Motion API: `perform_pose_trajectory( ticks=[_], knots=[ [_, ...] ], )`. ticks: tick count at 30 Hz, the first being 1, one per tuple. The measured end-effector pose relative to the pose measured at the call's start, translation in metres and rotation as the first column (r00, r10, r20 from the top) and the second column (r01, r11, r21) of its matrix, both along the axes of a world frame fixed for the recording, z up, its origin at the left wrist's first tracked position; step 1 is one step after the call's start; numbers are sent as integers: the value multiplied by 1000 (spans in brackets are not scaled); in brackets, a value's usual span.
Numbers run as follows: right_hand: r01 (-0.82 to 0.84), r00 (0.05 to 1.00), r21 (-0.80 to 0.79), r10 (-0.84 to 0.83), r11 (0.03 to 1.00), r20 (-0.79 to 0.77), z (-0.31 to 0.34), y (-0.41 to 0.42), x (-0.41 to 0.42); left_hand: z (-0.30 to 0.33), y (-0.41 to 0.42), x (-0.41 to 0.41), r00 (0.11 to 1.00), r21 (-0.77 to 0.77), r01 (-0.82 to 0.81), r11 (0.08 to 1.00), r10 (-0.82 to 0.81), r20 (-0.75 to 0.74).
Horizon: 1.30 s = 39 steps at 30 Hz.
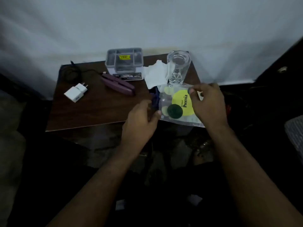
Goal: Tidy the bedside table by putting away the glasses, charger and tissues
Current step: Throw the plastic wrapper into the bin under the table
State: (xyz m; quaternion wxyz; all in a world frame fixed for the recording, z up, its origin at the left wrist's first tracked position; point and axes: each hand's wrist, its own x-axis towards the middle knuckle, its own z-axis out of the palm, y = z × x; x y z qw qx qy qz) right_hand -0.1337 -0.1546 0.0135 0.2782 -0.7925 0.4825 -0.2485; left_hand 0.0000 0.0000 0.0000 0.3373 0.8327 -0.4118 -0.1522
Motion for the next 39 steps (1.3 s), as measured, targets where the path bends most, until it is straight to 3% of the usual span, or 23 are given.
perform_pose_trajectory(
  ticks=[2, 4, 10, 16, 22, 27, 30, 33, 36, 39],
  knots=[
    [26, 989, 92, -12, 995, -147, -6, -10, 2, -9, -20, 11, 996, -21, -32, 999, 31, -85],
    [17, 974, 180, 24, 984, -227, -10, -16, 4, -12, -34, 19, 994, 67, -18, 998, 25, -104],
    [137, 912, 226, -33, 964, -410, -19, -38, 6, -29, -50, 8, 978, 279, 25, 960, 34, -206],
    [120, 911, 425, 70, 897, -406, -35, -52, 3, -27, -60, 4, 969, 200, -16, 980, 64, -240],
    [190, 902, 435, 18, 880, -430, -32, -56, -4, -25, -60, 11, 974, 150, -99, 984, 127, -188],
    [162, 911, 398, 18, 903, -411, -28, -49, -7, -20, -59, 16, 968, 89, -128, 988, 144, -203],
    [133, 920, 301, -5, 944, -391, -23, -48, -7, -23, -62, 12, 965, 105, -122, 987, 143, -221],
    [103, 959, 185, -49, 977, -278, -16, -48, -6, -24, -66, 8, 967, 90, -101, 991, 119, -226],
    [83, 985, 90, -68, 993, -158, -13, -47, -4, -19, -69, -2, 974, -4, 1, 1000, -2, -228],
    [97, 994, 101, -92, 990, -53, -11, -46, 0, -15, -70, -16, 965, -106, 143, 984, -163, -205]
  ],
)
